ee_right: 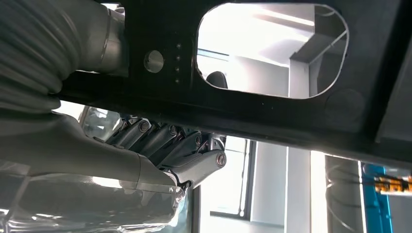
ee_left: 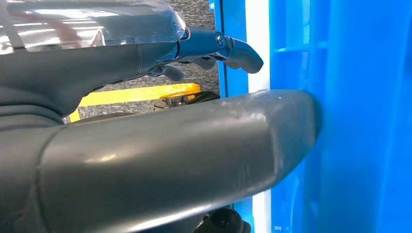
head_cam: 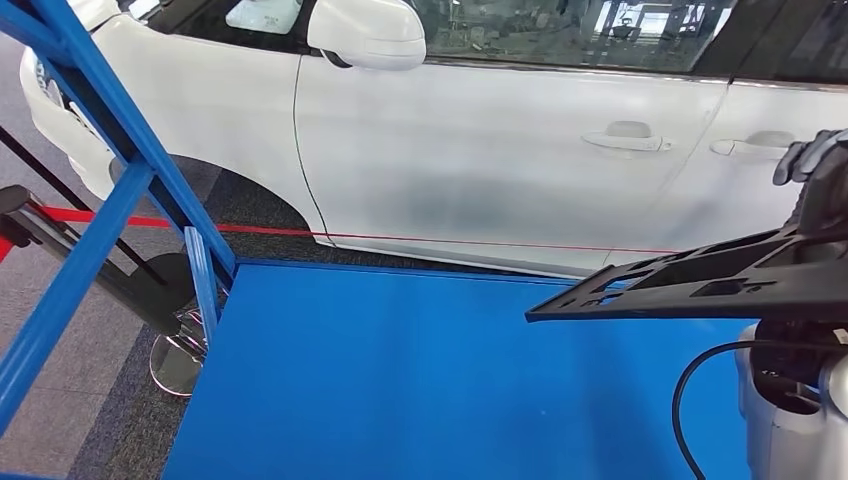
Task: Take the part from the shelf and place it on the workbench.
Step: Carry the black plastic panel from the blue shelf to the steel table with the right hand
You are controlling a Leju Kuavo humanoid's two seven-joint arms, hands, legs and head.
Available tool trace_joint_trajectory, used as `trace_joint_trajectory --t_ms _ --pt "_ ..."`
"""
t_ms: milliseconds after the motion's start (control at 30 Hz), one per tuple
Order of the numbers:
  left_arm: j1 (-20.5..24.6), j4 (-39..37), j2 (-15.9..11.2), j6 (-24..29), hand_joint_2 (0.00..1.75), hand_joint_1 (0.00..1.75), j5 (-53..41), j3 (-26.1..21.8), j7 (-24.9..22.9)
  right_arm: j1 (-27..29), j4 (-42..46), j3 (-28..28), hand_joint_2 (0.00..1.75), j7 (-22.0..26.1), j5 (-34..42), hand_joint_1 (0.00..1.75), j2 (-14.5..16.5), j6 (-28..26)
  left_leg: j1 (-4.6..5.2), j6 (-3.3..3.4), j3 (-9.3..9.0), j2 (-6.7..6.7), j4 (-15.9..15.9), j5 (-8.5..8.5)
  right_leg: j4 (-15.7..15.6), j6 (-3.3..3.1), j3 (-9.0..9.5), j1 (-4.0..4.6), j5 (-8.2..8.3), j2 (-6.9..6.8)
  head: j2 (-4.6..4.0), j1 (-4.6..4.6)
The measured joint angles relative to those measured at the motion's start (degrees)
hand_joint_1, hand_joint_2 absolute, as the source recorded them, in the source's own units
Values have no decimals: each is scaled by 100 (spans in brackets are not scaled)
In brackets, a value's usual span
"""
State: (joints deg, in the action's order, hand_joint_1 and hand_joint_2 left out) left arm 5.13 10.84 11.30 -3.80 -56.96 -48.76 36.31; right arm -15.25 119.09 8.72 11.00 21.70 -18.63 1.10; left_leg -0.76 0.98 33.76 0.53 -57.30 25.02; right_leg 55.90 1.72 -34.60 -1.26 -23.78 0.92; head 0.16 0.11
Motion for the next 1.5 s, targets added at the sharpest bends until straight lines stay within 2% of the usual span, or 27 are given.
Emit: trace_joint_trajectory --t_ms 267,533,667,700,733,767,800,867,900,933,967,1033,1067,1100,1133,1200,1233,1267,1300,1367,1400,1433,1467,1500 --pt "-3 0 0 124 0 0 81 -48 -305 79 -36 -68 175 27 29 175 -91 181 -1 0 3 0 2 0 0 -1 -4 1 -1 1 0 -1" --pt "0 0 -2 87 0 0 163 -165 -183 235 -46 -237 175 64 -18 175 -88 210 6 3 9 1 -5 4 -5 4 -1 -3 2 1 1 0" --pt "1 2 -22 87 0 0 155 -181 -175 225 -112 -364 175 51 -49 175 -78 200 47 71 33 6 -22 8 -26 63 7 -35 35 -3 1 -4" --pt "1 2 -26 88 0 0 151 -184 -176 216 -135 -397 175 44 -54 175 -76 186 28 91 13 1 16 -31 -22 77 6 -44 37 -5 1 -3" --pt "1 1 -27 89 0 0 145 -185 -178 198 -157 -423 175 35 -55 175 -76 167 14 114 -12 -4 62 -77 18 87 -8 -43 -4 -14 1 4" --pt "1 1 -28 89 0 0 141 -186 -181 168 -180 -445 175 23 -56 175 -76 147 -2 139 -35 -11 110 -120 153 91 -61 -45 -127 -25 1 12" --pt "2 1 -28 90 0 0 136 -187 -183 134 -204 -461 175 12 -57 175 -76 131 -17 156 -44 -19 146 -152 399 91 -152 -52 -320 -35 1 23" --pt "1 1 -33 92 0 0 133 -189 -187 86 -257 -491 175 -5 -57 175 -75 118 -8 169 -28 -24 150 -172 1133 105 -398 -60 -769 -49 1 35" --pt "-2 1 -36 93 0 0 133 -189 -188 79 -284 -507 175 -10 -57 175 -75 118 -8 164 -12 -23 140 -176 1429 122 -476 -71 -892 -51 1 36" --pt "-5 0 -38 93 0 0 133 -190 -190 74 -311 -522 175 -15 -57 175 -75 118 -11 156 6 -21 123 -179 1560 142 -476 -88 -910 -56 1 36" --pt "-8 0 -39 93 0 0 133 -190 -192 63 -335 -537 175 -17 -57 175 -75 118 -18 142 27 -17 96 -179 1488 163 -385 -109 -829 -62 0 36" --pt "-10 1 -40 93 0 0 131 -190 -195 25 -367 -554 175 -18 -57 175 -75 119 -41 80 82 -5 5 -158 823 218 35 -164 -567 -75 1 36" --pt "-7 2 -43 93 0 0 130 -191 -197 9 -380 -560 175 -19 -57 175 -73 120 -46 34 118 6 -48 -146 524 219 212 -164 -483 -65 0 41" --pt "-6 3 -46 93 0 0 129 -191 -198 -2 -391 -566 175 -20 -57 175 -71 120 -42 -17 148 19 -95 -141 325 200 320 -162 -452 -53 1 45" --pt "-4 4 -49 93 0 0 129 -192 -199 -7 -404 -571 175 -21 -58 175 -67 120 -32 -66 174 34 -126 -147 267 157 339 -146 -474 -35 1 47" --pt "-12 4 -54 93 0 0 129 -194 -200 -12 -425 -581 175 -22 -59 175 -58 119 -27 -150 207 59 -146 -178 298 37 278 -127 -458 -27 1 48" --pt "-17 4 -55 93 0 0 129 -196 -200 -17 -433 -589 175 -23 -59 175 -54 120 -36 -180 238 57 -185 -140 300 -20 251 -123 -440 -41 1 44" --pt "-23 4 -56 93 0 0 129 -199 -201 -22 -438 -598 175 -22 -59 175 -51 120 -46 -200 287 46 -297 -24 297 -76 220 -121 -411 -56 1 42" --pt "-26 4 -57 93 0 0 129 -204 -202 -27 -441 -608 175 -22 -59 175 -49 120 -54 -210 368 32 -516 173 291 -131 187 -115 -377 -73 1 36" --pt "-25 4 -57 93 0 0 129 -213 -203 -31 -450 -625 175 -33 -59 175 -45 121 -49 -208 595 7 -1235 687 296 -211 100 -67 -314 -100 1 32" --pt "-25 4 -57 93 0 0 128 -217 -206 -32 -459 -635 175 -48 -61 175 -44 121 -44 -199 675 4 -1564 865 301 -237 50 -35 -281 -112 1 32" --pt "-25 4 -57 93 0 0 128 -221 -211 -37 -471 -652 175 -70 -64 175 -43 121 -34 -179 677 2 -1746 939 307 -258 -1 -1 -248 -120 1 33" --pt "-27 4 -57 93 0 0 126 -224 -220 -51 -487 -677 175 -95 -71 175 -42 121 -17 -146 575 1 -1715 901 313 -271 -46 32 -218 -125 1 33" --pt "-29 4 -59 94 0 0 121 -226 -232 -76 -506 -712 175 -116 -83 175 -42 120 10 -94 366 1 -1471 779 318 -281 -83 63 -188 -126 1 33"
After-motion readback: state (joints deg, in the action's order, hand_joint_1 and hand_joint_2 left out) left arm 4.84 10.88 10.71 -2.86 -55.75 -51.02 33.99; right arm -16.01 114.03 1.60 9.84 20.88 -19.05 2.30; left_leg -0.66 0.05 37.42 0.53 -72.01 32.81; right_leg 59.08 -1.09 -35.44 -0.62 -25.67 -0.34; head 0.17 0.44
